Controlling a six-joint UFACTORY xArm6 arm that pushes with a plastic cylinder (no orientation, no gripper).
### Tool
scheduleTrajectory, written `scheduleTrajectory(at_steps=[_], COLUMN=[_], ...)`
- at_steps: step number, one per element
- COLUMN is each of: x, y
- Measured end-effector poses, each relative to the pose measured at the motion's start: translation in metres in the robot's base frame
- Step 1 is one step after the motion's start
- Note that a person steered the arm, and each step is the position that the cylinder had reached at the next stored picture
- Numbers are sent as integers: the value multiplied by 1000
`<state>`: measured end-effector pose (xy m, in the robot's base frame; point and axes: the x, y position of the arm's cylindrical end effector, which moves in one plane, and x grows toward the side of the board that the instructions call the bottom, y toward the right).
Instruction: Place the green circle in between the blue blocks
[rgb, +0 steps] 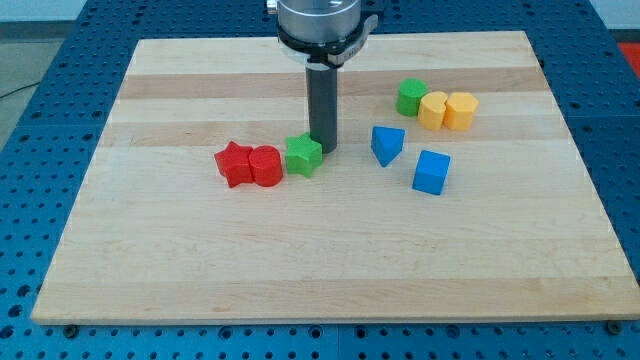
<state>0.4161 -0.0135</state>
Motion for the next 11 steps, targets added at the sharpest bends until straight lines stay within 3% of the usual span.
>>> scheduleTrajectory(at_steps=[2,3,4,5,6,8,11], x=[1,-40,-134,-166,-131,-87,-9], y=[-7,2,34,137,162,108,96])
